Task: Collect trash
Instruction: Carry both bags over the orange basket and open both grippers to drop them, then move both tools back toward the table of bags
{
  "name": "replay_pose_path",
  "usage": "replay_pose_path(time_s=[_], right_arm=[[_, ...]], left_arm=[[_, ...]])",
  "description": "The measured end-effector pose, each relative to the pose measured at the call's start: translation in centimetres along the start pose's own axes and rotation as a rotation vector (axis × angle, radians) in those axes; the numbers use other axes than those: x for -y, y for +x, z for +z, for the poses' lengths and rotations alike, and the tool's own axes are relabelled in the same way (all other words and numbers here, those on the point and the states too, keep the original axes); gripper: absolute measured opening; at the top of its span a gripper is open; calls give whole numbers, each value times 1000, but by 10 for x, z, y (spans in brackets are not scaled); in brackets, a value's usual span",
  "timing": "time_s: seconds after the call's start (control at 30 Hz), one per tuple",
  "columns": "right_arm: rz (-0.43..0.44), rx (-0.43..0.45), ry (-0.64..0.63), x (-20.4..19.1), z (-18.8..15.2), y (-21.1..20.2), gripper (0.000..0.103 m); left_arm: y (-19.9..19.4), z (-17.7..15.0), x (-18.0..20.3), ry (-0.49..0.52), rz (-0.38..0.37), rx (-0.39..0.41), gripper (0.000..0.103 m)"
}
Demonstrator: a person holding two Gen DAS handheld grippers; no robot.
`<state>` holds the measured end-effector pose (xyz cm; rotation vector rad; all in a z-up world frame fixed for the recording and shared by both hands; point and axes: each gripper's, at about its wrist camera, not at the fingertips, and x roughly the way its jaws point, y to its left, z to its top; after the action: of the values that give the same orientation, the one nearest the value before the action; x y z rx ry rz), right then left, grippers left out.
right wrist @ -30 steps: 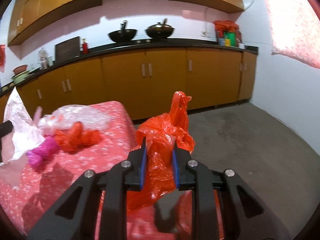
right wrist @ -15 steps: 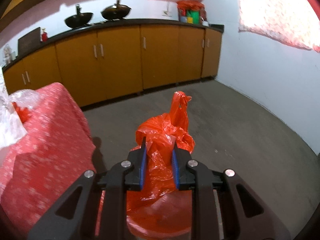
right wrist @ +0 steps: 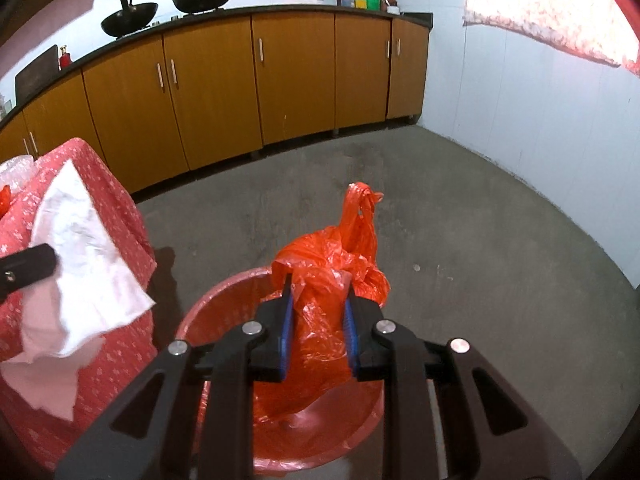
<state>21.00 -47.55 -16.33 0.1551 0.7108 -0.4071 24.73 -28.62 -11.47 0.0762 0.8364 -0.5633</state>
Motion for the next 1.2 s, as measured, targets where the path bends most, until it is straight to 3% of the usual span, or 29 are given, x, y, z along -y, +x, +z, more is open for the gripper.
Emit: replay_pose_path(time_s=[0.5,0.73,0.87,0.93,1.03,1.2], right_arm=[[68,-35,13,10,-4,28,25],[88,-21,22,14,-3,23,36],[97,-22,15,11,-2,21,37],[92,-22,11,10,-3,21,37],[84,-19,19,11,-4,19,37],[53,-14,30,17,-5,14,37]], left_arm=[[47,6,20,23,-2,-81,3],[49,6,22,29,-11,-78,3],[52,6,19,15,-18,-89,4],[54,7,15,7,-20,-90,8],[55,7,11,-14,-19,-89,23],[51,8,10,-19,-7,-79,25]])
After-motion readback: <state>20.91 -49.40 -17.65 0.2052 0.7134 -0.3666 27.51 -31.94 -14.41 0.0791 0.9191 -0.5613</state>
